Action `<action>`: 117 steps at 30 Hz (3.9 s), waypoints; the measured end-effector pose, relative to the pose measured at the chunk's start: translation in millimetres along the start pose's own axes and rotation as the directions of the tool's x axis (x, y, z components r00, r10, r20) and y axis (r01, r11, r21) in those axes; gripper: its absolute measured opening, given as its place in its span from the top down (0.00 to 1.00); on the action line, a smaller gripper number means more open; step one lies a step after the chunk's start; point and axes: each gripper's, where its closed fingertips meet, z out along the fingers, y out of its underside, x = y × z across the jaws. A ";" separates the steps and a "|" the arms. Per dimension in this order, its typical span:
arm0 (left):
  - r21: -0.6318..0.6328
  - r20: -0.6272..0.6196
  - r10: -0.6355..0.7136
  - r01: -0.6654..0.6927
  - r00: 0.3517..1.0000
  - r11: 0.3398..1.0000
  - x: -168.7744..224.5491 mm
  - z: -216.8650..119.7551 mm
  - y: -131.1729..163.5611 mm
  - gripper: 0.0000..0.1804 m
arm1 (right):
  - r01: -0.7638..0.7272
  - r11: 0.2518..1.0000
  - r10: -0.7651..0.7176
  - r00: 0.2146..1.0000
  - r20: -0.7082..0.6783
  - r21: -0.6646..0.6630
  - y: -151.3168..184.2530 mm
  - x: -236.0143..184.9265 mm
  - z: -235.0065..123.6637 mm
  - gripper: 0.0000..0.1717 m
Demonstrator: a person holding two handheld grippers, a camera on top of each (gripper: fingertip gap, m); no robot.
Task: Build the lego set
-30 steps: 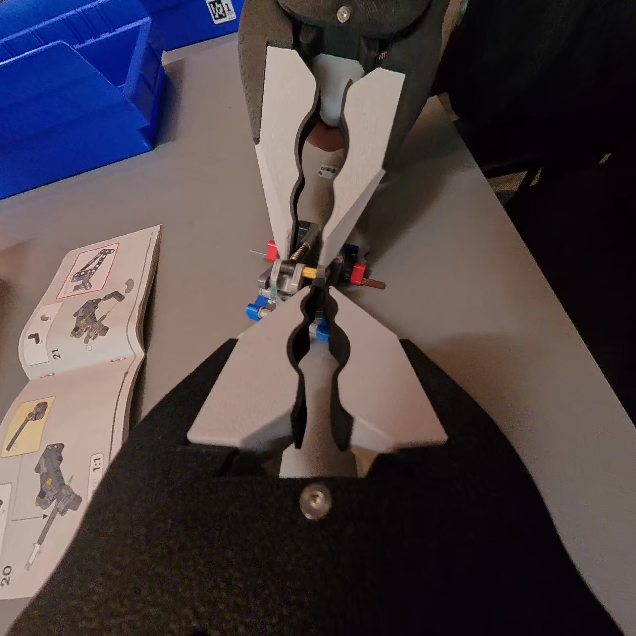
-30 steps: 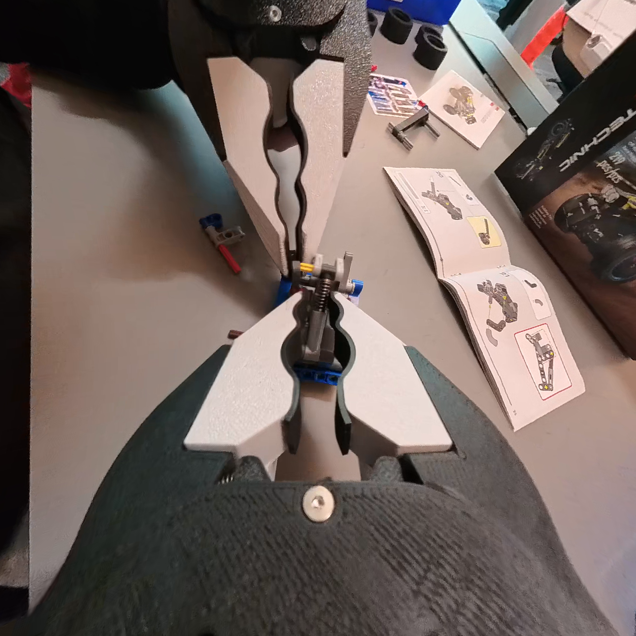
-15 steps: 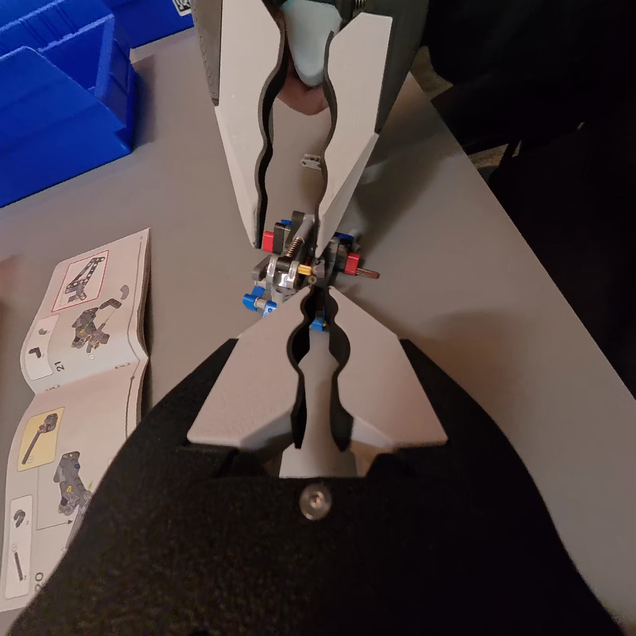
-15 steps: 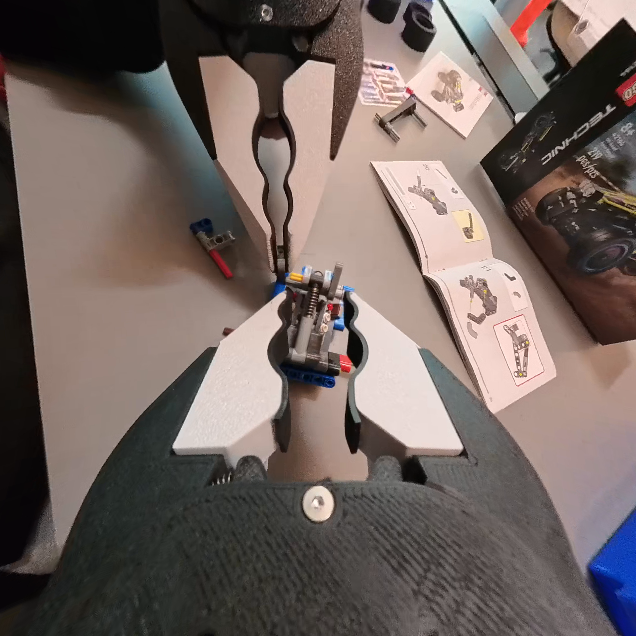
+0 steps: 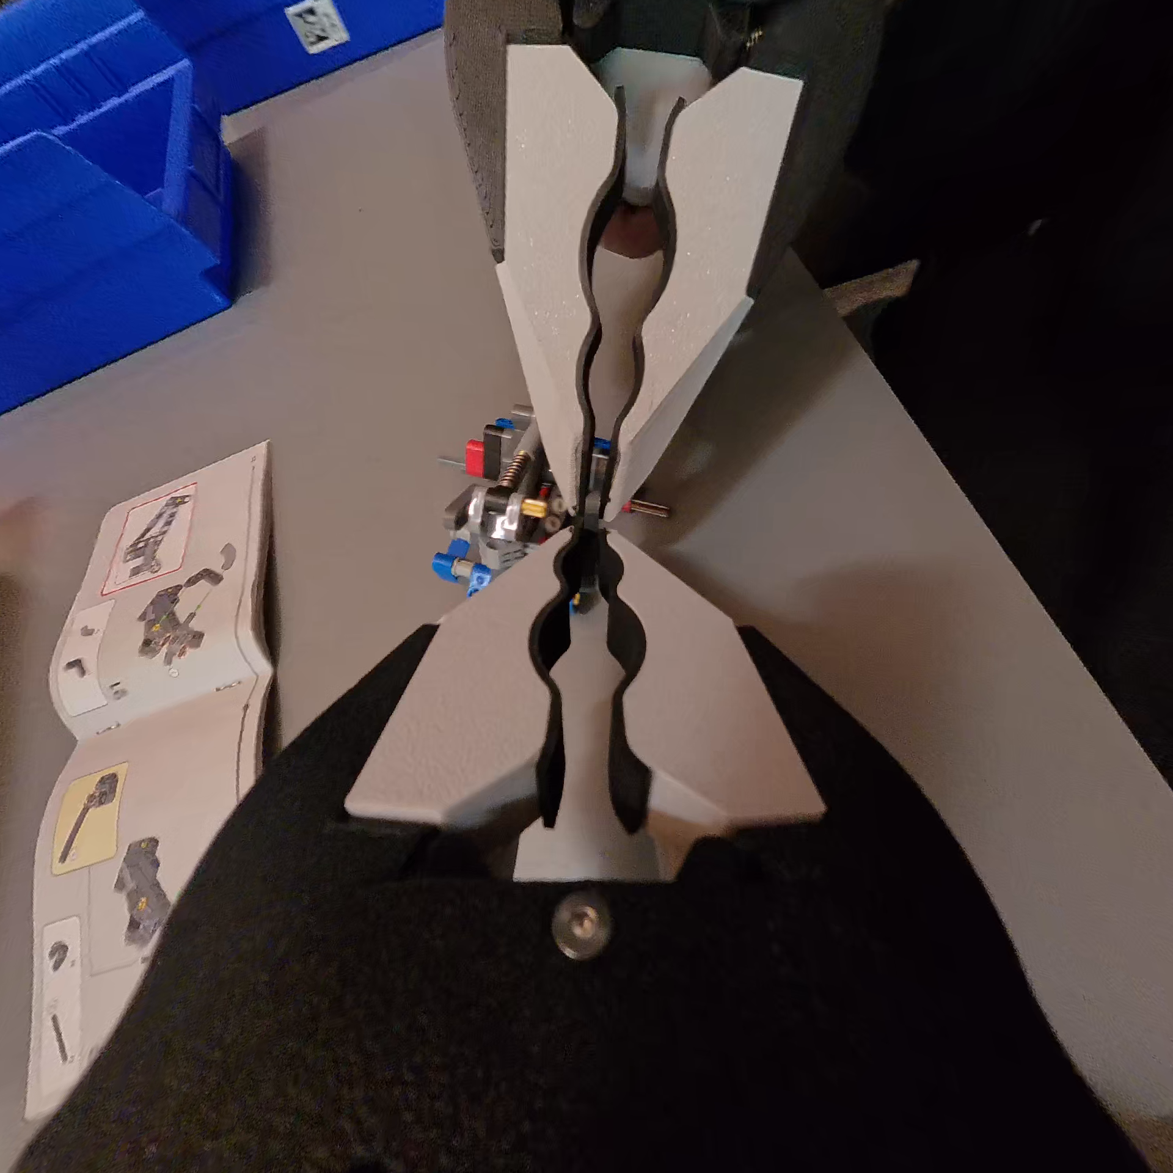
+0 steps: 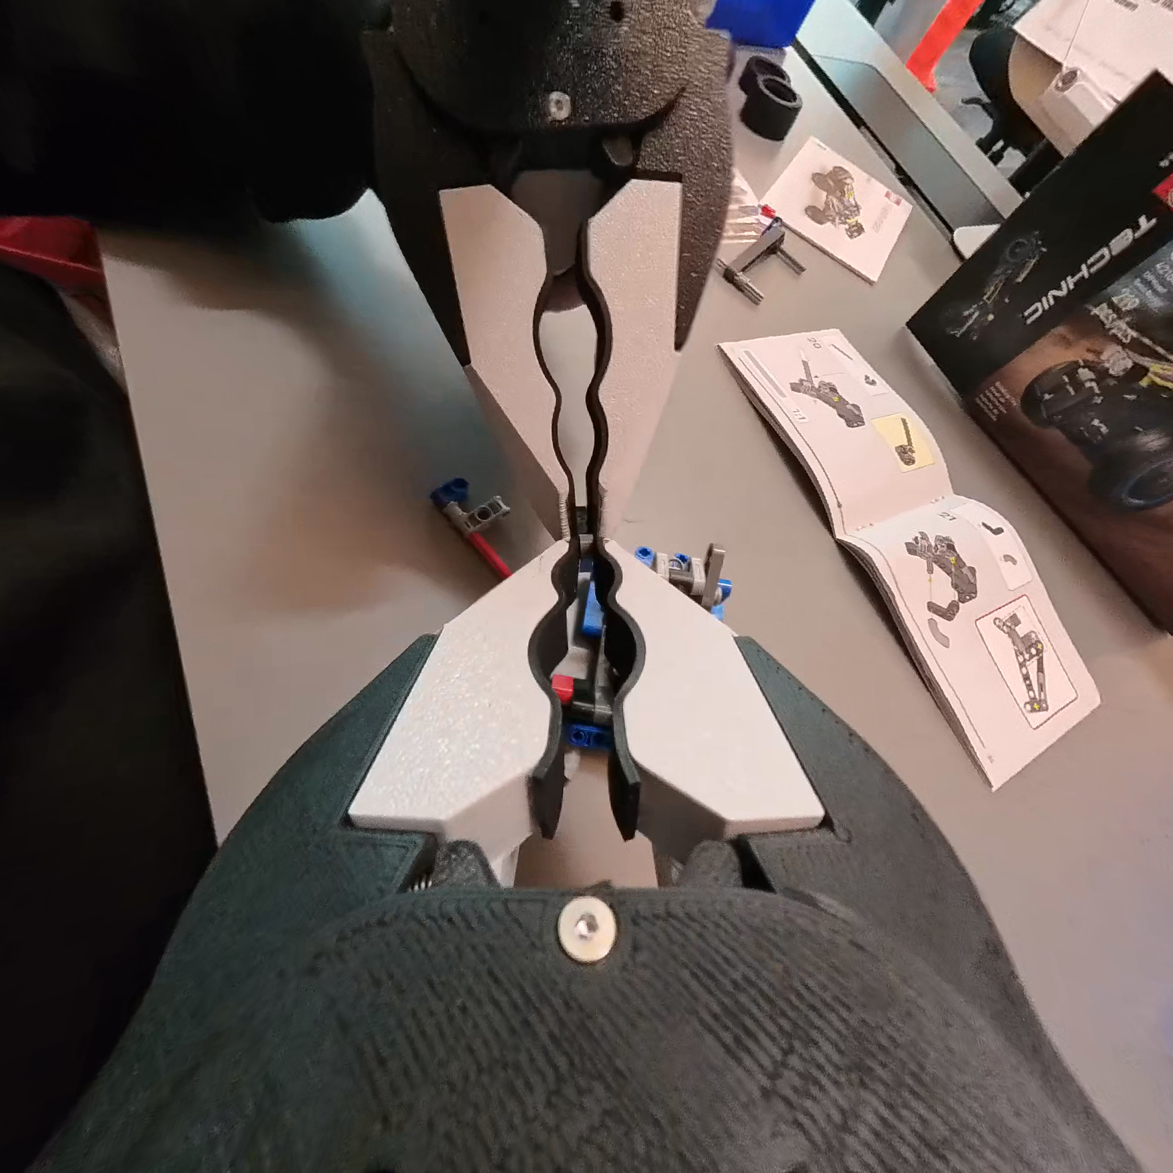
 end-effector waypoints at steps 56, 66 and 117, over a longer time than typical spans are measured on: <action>0.007 0.682 -0.033 0.039 0.730 0.999 -20.5 -6.0 -5.5 0.98 | -0.342 0.940 0.338 0.932 -0.134 -0.009 30.3 35.8 5.4 0.98; -0.010 0.689 -0.037 0.061 0.724 0.998 -24.1 -2.8 -3.4 0.98 | -0.423 0.902 0.430 0.894 -0.124 0.080 26.7 40.7 5.6 0.98; -0.027 0.653 0.049 -0.042 0.756 0.999 -24.8 -6.3 -2.7 0.98 | -0.442 0.887 0.450 0.893 -0.030 0.136 23.1 35.3 0.4 0.98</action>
